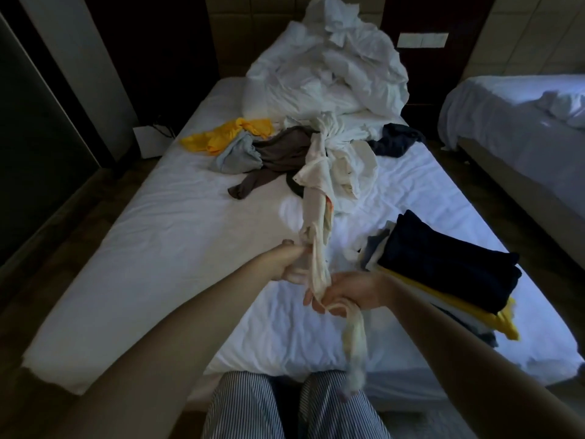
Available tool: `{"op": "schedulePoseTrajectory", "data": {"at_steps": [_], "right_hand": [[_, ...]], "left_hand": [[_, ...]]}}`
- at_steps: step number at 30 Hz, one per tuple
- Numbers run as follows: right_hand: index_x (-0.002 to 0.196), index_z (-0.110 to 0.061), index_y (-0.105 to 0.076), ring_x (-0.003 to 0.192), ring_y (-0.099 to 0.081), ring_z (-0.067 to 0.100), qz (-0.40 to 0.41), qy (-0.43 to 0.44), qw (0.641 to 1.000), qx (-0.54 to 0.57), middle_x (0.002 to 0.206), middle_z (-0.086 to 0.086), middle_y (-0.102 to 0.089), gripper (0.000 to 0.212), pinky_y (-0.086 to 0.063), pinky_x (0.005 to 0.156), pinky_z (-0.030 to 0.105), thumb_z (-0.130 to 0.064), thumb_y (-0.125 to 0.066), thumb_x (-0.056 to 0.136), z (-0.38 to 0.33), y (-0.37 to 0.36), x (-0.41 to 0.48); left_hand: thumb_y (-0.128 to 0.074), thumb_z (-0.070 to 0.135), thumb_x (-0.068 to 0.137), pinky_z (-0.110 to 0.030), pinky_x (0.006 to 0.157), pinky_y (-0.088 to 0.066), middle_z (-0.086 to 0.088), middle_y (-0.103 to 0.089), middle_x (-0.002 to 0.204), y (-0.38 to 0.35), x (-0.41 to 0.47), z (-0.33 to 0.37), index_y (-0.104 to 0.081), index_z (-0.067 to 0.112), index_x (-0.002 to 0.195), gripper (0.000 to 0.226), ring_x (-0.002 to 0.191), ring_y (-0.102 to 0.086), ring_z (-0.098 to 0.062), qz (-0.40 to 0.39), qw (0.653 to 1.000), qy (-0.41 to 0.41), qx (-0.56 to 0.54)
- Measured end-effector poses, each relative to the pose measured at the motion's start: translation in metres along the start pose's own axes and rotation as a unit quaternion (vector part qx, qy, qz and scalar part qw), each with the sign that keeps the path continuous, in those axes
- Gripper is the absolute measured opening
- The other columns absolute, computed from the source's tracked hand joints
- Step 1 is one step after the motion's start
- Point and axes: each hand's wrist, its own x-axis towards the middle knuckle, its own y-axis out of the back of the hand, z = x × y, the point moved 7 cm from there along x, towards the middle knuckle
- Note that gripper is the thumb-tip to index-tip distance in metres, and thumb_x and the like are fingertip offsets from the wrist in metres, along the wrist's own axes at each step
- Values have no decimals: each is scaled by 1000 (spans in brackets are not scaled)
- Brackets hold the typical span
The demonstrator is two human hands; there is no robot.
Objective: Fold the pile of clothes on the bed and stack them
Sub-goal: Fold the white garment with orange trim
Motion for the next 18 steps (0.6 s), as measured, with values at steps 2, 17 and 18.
{"op": "schedulePoseTrajectory", "data": {"at_steps": [2, 17, 18], "right_hand": [[110, -22, -58, 64, -56, 7, -29, -40, 999, -18, 85, -1, -60, 27, -48, 61, 16, -5, -48, 92, 17, 1, -2], [123, -11, -51, 99, -62, 29, 314, 132, 878, 335, 118, 18, -60, 40, -55, 69, 37, -33, -58, 90, -2, 74, 30], [116, -11, -54, 88, -62, 26, 349, 141, 866, 330, 107, 18, -62, 25, -54, 62, 34, -17, -56, 92, -7, 76, 32]], "left_hand": [[-70, 31, 77, -38, 86, -52, -10, -60, 86, -22, 18, -10, -59, 10, 97, 32, 76, -60, -21, -42, 997, -12, -65], [-57, 9, 71, -16, 46, -39, 4, -48, 56, -19, -55, 2, -54, 14, 68, 6, 46, -42, -2, -185, 953, -5, 241], [-55, 9, 69, -16, 45, -39, 7, -48, 51, -17, -59, -1, -54, 15, 63, 8, 44, -42, -1, -197, 950, 5, 241]]}}
